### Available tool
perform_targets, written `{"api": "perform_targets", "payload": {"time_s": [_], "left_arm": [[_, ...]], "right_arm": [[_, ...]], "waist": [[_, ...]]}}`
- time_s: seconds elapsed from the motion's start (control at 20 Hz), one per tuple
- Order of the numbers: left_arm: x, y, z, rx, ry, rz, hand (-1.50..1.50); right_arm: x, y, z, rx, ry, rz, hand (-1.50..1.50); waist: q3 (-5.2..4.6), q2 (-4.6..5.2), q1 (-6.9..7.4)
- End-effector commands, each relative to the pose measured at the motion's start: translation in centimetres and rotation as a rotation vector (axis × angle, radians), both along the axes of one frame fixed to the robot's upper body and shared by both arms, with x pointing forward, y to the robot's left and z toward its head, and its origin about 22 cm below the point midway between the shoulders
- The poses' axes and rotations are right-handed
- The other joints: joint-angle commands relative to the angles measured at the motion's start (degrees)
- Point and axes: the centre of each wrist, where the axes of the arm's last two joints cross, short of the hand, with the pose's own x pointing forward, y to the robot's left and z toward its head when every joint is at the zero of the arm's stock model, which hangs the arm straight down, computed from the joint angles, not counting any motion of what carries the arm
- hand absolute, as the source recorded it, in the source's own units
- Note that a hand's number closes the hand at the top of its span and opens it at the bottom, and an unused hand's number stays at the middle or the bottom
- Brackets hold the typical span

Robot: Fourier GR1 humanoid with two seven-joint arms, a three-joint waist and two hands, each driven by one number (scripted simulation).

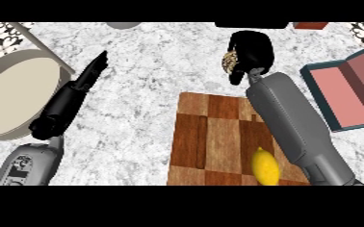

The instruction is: Pick the cupcake from the cutting board and place it in the cardboard box

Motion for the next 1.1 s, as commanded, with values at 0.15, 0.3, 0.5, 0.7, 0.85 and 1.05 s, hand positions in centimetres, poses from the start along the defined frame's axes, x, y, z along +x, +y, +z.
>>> {"api": "perform_targets", "payload": {"time_s": [0.15,0.3,0.5,0.7,0.85,1.05], "left_arm": [[0.6,-0.5,0.3,0.0,0.008,0.007,0.0],[-0.6,1.1,0.2,0.006,0.015,0.022,0.0],[-0.2,1.3,0.2,-0.003,0.005,0.039,0.0],[-0.2,-0.3,-1.3,-0.017,0.021,0.03,0.0],[-0.2,1.0,0.7,0.008,0.005,0.015,0.0],[0.1,2.3,-0.7,-0.003,-0.005,0.022,0.0]], "right_arm": [[3.1,1.1,5.9,-0.035,-0.183,0.036,1.5],[2.9,-0.3,7.3,0.018,-0.287,-0.099,1.5],[3.8,-3.6,10.4,0.098,-0.407,-0.324,1.5],[3.7,-8.5,12.8,0.135,-0.468,-0.463,1.5],[4.3,-10.5,14.0,0.158,-0.486,-0.544,1.5],[3.7,-15.5,11.6,0.158,-0.49,-0.624,1.5]], "waist": [[-0.07,-0.54,-1.13],[-0.06,-0.93,-1.44],[-0.07,-0.78,-1.75],[-0.07,-0.88,-2.6],[-0.05,-0.79,-1.49],[-0.06,-0.6,-1.74]]}}
